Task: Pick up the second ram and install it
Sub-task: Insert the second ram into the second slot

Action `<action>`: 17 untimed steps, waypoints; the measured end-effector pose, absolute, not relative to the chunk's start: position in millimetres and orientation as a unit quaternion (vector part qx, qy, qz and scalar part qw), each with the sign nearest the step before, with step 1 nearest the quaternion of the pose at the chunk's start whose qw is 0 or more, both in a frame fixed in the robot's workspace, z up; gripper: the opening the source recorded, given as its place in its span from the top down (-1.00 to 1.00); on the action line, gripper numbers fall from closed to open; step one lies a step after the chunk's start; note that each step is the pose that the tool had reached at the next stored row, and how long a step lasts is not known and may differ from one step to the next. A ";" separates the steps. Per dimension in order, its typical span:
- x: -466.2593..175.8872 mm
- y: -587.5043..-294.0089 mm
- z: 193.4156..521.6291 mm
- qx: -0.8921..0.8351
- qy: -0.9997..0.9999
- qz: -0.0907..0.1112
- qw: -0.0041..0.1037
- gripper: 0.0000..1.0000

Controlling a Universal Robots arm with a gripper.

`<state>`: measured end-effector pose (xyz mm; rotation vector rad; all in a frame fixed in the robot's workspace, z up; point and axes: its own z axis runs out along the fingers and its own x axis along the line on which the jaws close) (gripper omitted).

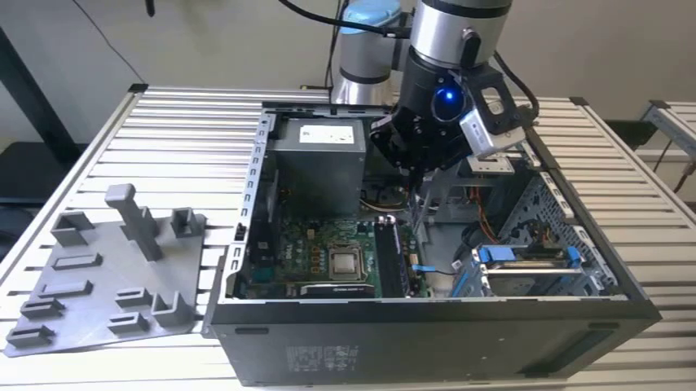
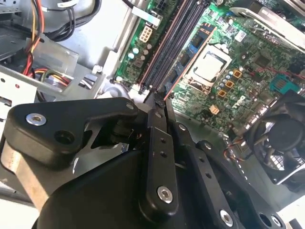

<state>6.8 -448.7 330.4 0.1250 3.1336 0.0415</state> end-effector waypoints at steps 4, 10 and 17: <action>2.3 -449.7 327.6 0.040 0.999 0.013 0.003 0.72; -3.2 -450.6 319.6 0.032 0.999 0.013 0.003 0.72; -3.9 -450.6 308.3 0.016 1.000 0.013 0.003 0.72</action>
